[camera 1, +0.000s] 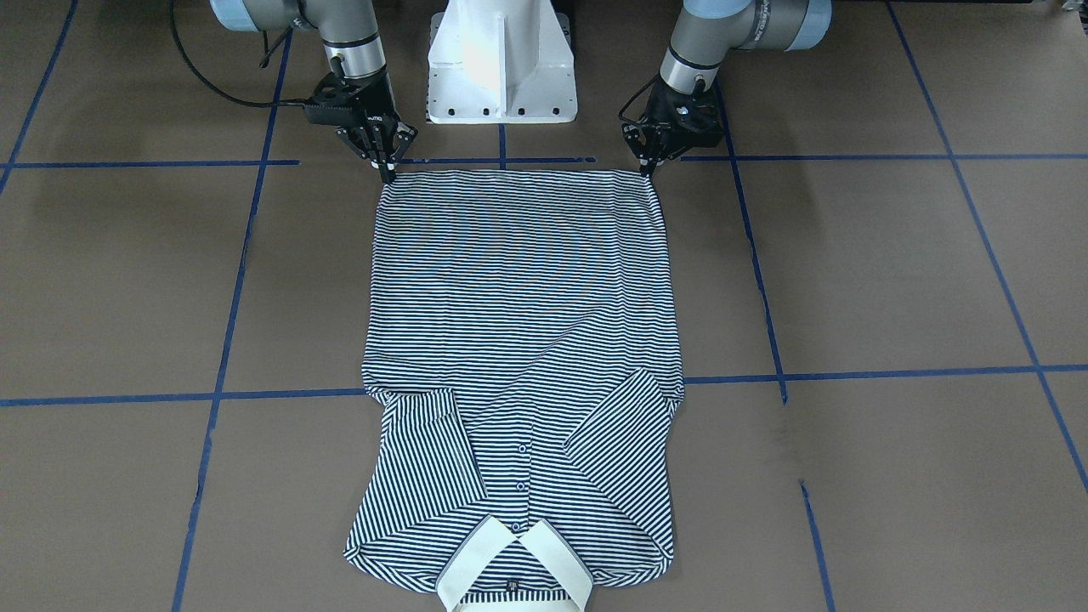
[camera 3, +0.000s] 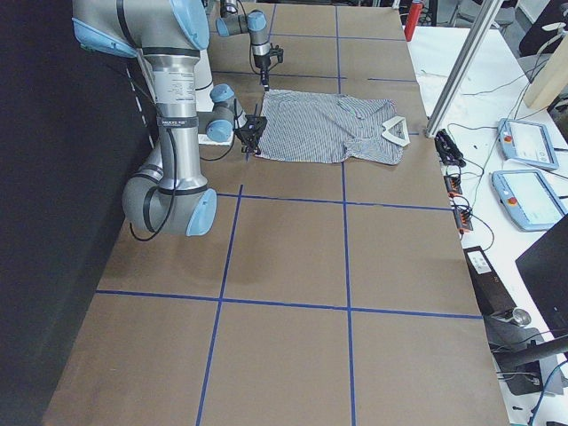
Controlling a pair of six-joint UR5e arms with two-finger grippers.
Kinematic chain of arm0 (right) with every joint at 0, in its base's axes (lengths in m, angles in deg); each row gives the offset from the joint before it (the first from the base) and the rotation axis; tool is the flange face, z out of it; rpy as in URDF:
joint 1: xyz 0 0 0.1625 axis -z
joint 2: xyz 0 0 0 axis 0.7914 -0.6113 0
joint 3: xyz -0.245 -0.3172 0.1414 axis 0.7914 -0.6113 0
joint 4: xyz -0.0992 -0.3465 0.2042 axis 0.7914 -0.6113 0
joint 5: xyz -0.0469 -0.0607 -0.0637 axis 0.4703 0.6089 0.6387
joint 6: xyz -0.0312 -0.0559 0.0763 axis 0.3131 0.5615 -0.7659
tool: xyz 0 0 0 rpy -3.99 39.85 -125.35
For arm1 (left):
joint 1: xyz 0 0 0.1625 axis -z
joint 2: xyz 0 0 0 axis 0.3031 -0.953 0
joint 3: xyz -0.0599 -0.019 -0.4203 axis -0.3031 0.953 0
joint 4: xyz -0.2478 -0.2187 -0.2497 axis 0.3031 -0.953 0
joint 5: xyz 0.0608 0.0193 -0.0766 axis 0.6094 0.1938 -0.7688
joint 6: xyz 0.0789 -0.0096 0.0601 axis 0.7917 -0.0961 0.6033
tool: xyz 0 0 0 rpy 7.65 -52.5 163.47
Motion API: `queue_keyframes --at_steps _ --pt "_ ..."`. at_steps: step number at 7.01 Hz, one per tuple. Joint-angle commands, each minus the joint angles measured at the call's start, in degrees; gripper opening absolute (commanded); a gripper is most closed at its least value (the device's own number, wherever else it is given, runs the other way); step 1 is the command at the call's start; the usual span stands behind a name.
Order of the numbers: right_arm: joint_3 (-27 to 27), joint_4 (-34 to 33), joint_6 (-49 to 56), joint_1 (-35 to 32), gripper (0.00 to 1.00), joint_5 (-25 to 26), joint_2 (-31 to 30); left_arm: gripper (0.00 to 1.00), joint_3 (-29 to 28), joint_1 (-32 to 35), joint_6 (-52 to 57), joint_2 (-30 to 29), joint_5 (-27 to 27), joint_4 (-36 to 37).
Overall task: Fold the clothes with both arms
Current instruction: 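Lower both grippers and pinch the hem corners, then lift the hem with both grippers and fold it toward the collar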
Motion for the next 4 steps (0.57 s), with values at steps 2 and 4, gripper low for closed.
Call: queue_keyframes --at_steps 2,4 --pt "19.51 -16.42 0.23 -0.25 0.0 -4.8 -2.77 0.0 17.44 0.27 1.05 -0.56 -4.77 17.67" --pt "31.91 -28.11 0.23 -0.25 0.0 -8.4 -2.34 0.0 30.04 1.67 1.22 -7.38 -7.32 36.22"
